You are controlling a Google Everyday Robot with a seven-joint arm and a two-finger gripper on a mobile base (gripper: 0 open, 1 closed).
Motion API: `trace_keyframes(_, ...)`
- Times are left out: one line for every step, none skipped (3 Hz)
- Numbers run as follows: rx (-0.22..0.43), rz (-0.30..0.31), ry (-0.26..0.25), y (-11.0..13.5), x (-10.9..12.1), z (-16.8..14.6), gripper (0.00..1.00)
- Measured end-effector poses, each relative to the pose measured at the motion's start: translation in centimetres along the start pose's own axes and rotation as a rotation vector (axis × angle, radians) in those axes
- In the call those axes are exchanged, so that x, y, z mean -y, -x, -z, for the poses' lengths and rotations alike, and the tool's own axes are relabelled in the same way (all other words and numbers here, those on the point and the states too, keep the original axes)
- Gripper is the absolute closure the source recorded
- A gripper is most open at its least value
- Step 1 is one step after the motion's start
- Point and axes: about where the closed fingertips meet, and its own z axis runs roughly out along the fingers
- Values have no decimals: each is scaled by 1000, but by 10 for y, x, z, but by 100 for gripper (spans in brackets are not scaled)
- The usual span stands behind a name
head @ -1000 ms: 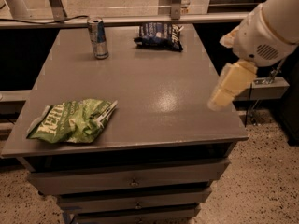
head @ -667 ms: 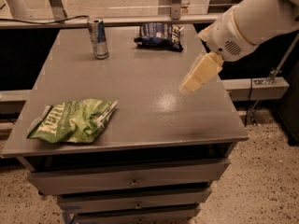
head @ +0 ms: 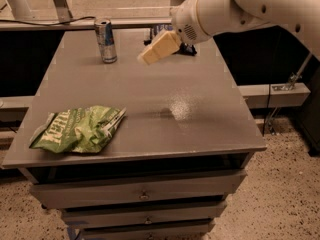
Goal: Move redbull can near green jalapeno chip bag
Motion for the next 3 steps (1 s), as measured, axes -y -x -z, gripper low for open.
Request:
trace_keyframes(29, 1, -37, 8, 9, -2, 0)
trace_keyframes(29, 1, -37, 8, 9, -2, 0)
trace_keyframes(54, -16, -62, 15, 10, -20, 0)
